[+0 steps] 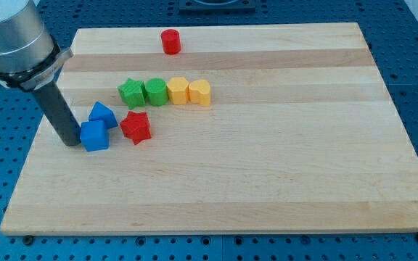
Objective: Separate blue cube and red star from blue triangle
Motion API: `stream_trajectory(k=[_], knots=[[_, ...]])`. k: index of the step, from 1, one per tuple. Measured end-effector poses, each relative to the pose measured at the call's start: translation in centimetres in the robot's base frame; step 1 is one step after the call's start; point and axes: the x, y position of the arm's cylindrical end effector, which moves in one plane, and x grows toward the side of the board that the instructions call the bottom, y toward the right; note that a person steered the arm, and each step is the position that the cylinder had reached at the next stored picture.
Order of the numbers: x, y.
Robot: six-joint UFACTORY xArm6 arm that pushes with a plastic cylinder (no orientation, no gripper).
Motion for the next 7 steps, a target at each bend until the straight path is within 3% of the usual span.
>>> stream_trajectory(k=[4, 5, 6, 7], knots=[[0.0, 1.3], [4.3, 2.0], [9.2, 6.6], [6.7, 14.3]])
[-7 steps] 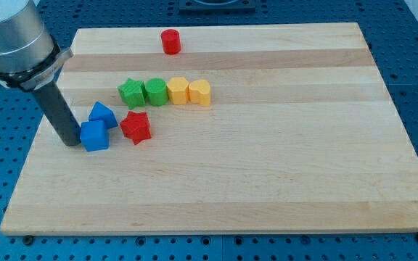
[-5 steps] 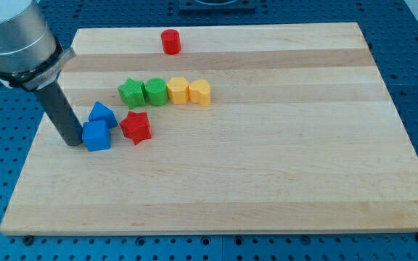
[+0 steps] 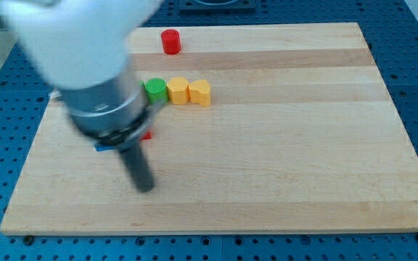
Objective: Separate blue cube and red star from blue triangle
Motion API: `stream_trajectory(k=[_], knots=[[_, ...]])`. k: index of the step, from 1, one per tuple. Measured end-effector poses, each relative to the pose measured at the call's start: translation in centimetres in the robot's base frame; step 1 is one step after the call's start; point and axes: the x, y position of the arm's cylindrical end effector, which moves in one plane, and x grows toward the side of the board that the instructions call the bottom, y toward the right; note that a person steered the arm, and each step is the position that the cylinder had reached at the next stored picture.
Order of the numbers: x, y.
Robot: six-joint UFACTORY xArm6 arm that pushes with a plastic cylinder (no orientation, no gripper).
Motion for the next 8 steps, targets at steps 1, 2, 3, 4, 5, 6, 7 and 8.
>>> stream_trajectory(k=[1, 2, 3, 4, 5, 6, 7, 8], knots=[[-4.5, 1.8], [-6.7, 1.9], [-9.8, 1.9], [-10.4, 1.9], [-10.4, 0.3], [-10.4, -2.3], [-10.4, -3.3], [-10.4, -3.8]])
